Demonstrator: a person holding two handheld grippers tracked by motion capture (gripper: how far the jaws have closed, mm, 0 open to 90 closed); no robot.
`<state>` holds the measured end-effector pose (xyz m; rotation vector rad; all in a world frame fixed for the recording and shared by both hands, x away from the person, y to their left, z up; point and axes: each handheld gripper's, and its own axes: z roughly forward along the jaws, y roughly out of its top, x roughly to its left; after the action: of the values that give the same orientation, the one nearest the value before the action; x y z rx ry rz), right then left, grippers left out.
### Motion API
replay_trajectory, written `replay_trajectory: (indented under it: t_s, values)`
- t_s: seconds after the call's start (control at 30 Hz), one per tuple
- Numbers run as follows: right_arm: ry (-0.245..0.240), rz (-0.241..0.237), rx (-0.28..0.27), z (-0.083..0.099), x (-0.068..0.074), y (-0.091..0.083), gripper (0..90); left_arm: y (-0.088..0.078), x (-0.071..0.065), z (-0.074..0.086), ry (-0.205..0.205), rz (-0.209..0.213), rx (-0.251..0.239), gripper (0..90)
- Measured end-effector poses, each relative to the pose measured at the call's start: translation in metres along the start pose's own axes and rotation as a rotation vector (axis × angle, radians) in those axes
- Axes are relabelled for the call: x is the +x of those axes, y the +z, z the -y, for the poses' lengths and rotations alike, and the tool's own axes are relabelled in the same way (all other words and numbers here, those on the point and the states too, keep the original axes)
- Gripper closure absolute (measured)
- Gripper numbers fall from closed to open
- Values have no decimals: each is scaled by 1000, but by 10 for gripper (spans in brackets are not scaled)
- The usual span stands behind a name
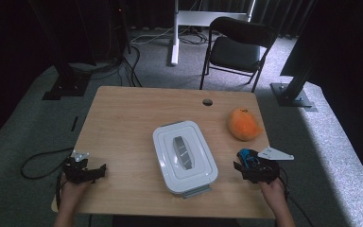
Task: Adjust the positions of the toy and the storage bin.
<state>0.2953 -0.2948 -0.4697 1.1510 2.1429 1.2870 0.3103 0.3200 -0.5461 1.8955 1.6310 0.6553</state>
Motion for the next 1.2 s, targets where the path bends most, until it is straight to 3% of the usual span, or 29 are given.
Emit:
replay_trajectory:
  t_s: [0.2, 0.3, 0.47, 0.73, 0.97, 1.2]
  values:
    - [16, -36, -33, -20, 13, -11, 122, 0, -1, 0, -11, -7, -1, 3]
    - [1, -10, 0, -32, 23, -10, 121, 0, -1, 0, -11, -7, -1, 3]
    - [-3, -78, 4, -47, 35, -8, 120, 0, -1, 0, -11, -7, -1, 3]
    - [-29, -113, -11, -68, 55, 1, 120, 0, -1, 0, -1, 1, -1, 2]
    - [-40, -151, 6, -88, 80, 20, 120, 0, -2, 0, 5, 7, -1, 3]
    - [-63, -205, 71, -105, 106, 42, 121, 0, -2, 0, 8, 9, 2, 3]
